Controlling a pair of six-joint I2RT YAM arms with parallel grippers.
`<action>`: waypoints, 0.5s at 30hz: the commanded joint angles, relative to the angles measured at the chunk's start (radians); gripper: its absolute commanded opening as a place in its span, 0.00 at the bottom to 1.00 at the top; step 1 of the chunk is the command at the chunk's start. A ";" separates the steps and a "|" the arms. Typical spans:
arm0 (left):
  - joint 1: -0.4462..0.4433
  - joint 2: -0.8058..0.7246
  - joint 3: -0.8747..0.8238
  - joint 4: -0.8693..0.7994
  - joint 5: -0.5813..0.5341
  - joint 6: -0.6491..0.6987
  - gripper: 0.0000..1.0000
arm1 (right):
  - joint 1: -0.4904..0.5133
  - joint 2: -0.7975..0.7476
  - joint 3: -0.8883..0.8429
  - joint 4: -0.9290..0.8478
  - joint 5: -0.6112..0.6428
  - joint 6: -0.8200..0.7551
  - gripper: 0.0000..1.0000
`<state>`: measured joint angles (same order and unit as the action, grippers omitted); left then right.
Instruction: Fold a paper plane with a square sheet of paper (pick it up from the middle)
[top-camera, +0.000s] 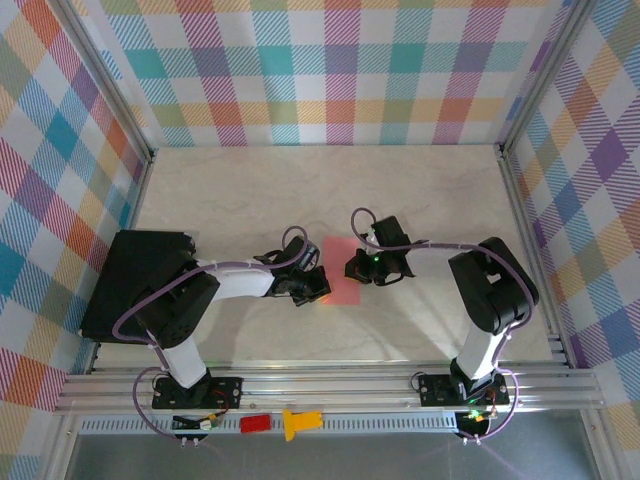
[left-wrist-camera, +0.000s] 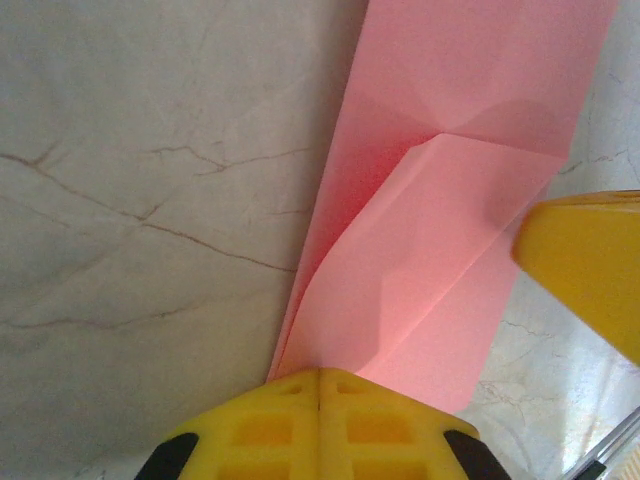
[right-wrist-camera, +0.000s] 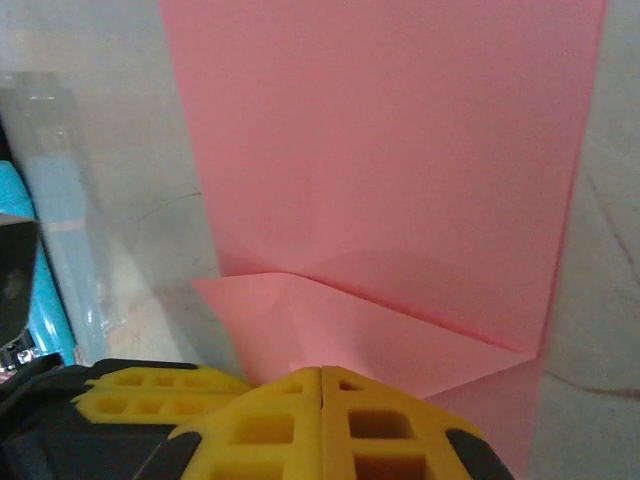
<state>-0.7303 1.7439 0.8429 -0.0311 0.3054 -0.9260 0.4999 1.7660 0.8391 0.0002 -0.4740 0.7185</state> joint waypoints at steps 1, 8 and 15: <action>0.002 0.067 -0.038 -0.184 -0.045 0.012 0.00 | 0.005 0.029 -0.006 0.024 -0.025 0.010 0.00; 0.003 0.039 -0.009 -0.202 -0.043 0.023 0.00 | 0.005 0.084 -0.003 -0.030 0.038 -0.013 0.00; 0.014 0.000 0.096 -0.235 -0.038 0.090 0.00 | 0.004 0.125 -0.011 -0.064 0.081 -0.031 0.00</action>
<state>-0.7269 1.7439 0.9020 -0.1471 0.2867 -0.8806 0.4999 1.8214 0.8482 0.0189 -0.4923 0.7170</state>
